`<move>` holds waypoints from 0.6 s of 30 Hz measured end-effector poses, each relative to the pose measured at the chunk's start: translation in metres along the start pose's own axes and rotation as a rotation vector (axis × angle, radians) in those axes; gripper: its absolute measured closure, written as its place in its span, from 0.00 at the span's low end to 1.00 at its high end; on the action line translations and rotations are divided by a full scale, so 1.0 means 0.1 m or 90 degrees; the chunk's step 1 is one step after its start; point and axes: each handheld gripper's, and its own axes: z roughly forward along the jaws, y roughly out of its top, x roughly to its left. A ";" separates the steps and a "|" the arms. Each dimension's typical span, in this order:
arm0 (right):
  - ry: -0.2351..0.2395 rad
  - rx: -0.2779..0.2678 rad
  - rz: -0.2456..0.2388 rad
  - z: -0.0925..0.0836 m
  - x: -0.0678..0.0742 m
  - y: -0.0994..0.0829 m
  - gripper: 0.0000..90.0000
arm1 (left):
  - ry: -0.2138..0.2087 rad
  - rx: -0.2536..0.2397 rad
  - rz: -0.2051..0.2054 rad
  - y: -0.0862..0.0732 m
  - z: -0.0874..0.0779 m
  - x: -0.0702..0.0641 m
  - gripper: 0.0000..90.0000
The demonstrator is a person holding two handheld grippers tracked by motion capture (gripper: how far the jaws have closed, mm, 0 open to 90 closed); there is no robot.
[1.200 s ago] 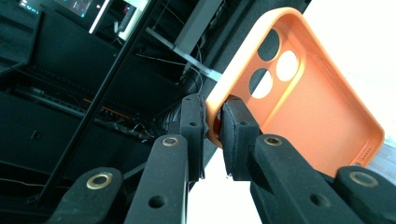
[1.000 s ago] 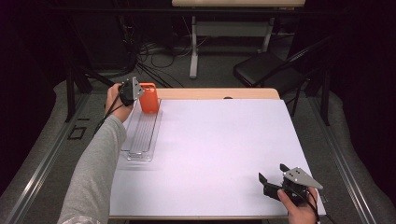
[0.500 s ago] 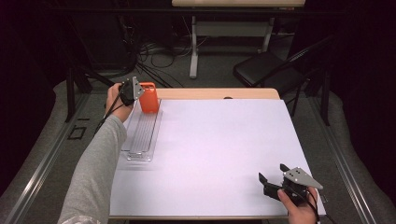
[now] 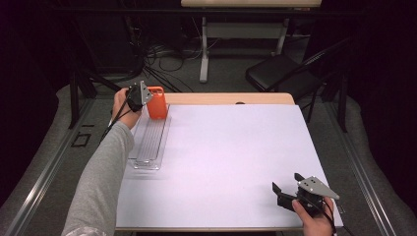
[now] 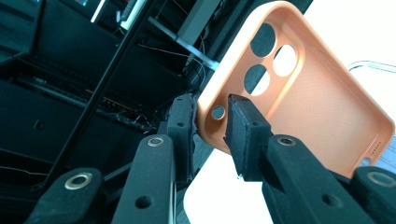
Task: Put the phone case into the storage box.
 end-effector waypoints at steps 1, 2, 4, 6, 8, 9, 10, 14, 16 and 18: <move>0.000 -0.002 0.001 0.00 0.00 0.00 0.16 | 0.001 0.001 0.000 0.00 0.00 0.00 0.79; -0.001 -0.002 0.000 0.00 0.00 0.00 0.16 | 0.002 0.002 -0.002 0.00 0.00 0.00 0.78; 0.000 -0.002 0.000 0.00 0.00 0.00 0.16 | 0.007 0.004 -0.007 0.00 0.01 0.00 0.76; 0.000 -0.001 0.000 0.00 0.00 0.00 0.16 | 0.008 0.007 -0.010 -0.01 0.00 0.01 0.74; -0.001 0.002 -0.001 0.00 0.00 0.00 0.16 | 0.011 0.006 -0.015 -0.02 0.01 0.02 0.71; -0.001 0.003 -0.001 0.00 0.00 0.00 0.16 | 0.010 0.009 -0.016 -0.02 0.01 0.02 0.71; -0.002 0.003 -0.001 0.00 0.00 0.00 0.16 | 0.011 0.008 -0.020 -0.02 0.01 0.02 0.70; -0.001 0.002 0.000 0.00 0.00 0.00 0.16 | 0.010 0.008 -0.032 -0.04 0.00 0.04 0.67; -0.001 0.001 -0.002 0.00 0.00 0.00 0.16 | 0.008 0.007 -0.036 -0.04 -0.01 0.05 0.66; 0.000 0.003 0.001 0.01 0.01 0.00 0.16 | 0.008 0.008 -0.043 -0.03 -0.02 0.06 0.64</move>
